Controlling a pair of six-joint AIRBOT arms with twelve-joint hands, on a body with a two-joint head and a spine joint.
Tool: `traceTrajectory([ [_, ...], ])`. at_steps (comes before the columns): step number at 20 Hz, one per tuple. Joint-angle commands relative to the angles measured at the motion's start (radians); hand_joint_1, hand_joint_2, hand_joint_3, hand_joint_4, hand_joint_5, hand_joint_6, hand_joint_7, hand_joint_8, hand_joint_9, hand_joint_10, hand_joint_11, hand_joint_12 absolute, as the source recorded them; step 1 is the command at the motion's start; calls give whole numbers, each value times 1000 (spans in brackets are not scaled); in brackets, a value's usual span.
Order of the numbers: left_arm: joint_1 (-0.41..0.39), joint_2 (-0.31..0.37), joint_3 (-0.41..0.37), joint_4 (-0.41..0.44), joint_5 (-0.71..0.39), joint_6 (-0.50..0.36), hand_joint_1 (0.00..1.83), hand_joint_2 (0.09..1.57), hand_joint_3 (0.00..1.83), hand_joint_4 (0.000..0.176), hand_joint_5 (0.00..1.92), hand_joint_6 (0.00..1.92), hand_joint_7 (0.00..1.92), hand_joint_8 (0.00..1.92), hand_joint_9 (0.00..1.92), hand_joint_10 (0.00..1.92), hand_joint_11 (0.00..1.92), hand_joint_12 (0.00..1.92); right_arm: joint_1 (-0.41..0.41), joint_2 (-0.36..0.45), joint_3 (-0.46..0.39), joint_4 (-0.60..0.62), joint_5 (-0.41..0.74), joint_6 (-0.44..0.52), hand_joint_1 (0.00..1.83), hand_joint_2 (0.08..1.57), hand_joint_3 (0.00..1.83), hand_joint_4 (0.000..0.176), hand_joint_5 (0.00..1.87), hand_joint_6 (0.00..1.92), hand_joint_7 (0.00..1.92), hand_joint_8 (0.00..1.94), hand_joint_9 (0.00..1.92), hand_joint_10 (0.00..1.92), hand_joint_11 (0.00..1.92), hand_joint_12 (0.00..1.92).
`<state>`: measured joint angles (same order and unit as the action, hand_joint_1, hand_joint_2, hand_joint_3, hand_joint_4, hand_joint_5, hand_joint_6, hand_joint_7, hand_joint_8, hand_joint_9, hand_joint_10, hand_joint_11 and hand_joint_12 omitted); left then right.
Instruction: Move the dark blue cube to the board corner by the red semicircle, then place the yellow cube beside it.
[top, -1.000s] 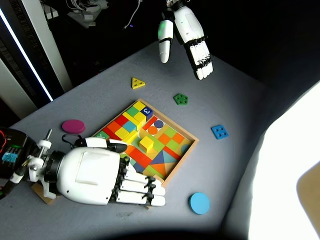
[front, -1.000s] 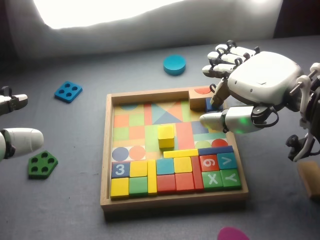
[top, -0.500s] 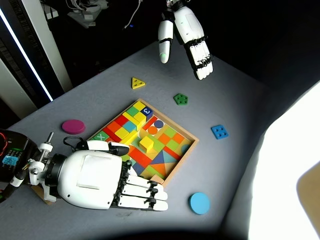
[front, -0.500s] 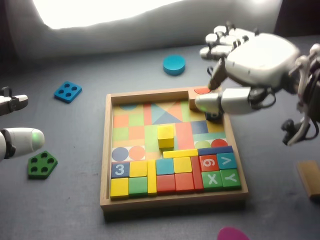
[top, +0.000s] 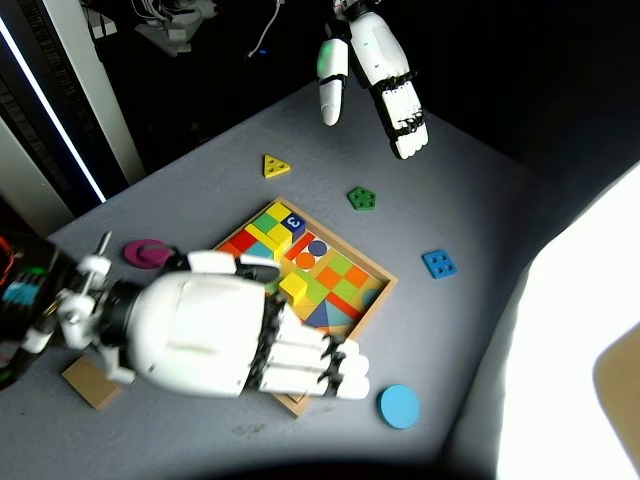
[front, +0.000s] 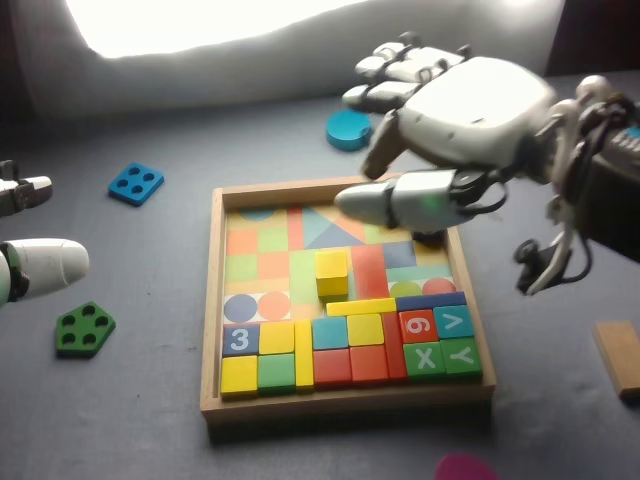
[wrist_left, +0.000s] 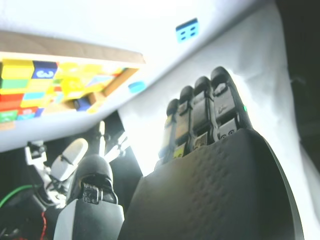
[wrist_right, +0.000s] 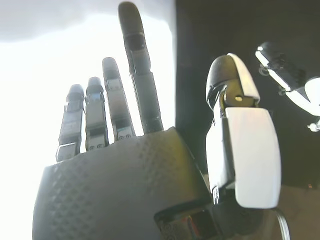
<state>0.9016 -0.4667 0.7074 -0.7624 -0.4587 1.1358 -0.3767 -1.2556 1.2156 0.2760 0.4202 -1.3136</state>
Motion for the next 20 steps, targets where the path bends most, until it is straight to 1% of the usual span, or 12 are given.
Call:
traceTrajectory([
  [1,-9,7,-6,13,-101,-4,0,1198,0,0,46,3,82,3,45,9,0,50,19,-3,-6,-7,68,7,0,1171,2,0,973,5,250,3,45,3,0,0],
  [2,-9,7,-8,13,-101,-4,0,1199,0,0,32,1,67,0,32,1,0,23,20,-8,-10,-7,62,8,7,1169,0,0,985,9,268,8,52,5,0,0],
  [7,-6,6,-10,13,-101,-1,0,1207,2,0,44,5,81,4,45,5,9,34,14,-39,-19,-3,27,9,0,1170,1,0,980,5,256,0,49,2,0,0],
  [11,-5,6,-9,14,-93,11,0,1212,4,0,42,3,67,1,34,1,0,35,-3,-42,-35,-3,14,0,2,1170,1,0,979,3,260,1,58,5,0,0],
  [14,-3,5,-9,14,-87,15,0,1208,1,0,27,0,59,1,28,2,2,9,-7,-42,-52,-3,14,-7,14,1169,0,0,980,2,262,1,54,2,0,0],
  [20,3,4,-9,13,-90,26,0,1212,2,0,42,7,73,6,39,5,14,19,-32,-54,-54,-3,43,-34,42,1168,0,0,989,6,287,7,69,7,0,0],
])
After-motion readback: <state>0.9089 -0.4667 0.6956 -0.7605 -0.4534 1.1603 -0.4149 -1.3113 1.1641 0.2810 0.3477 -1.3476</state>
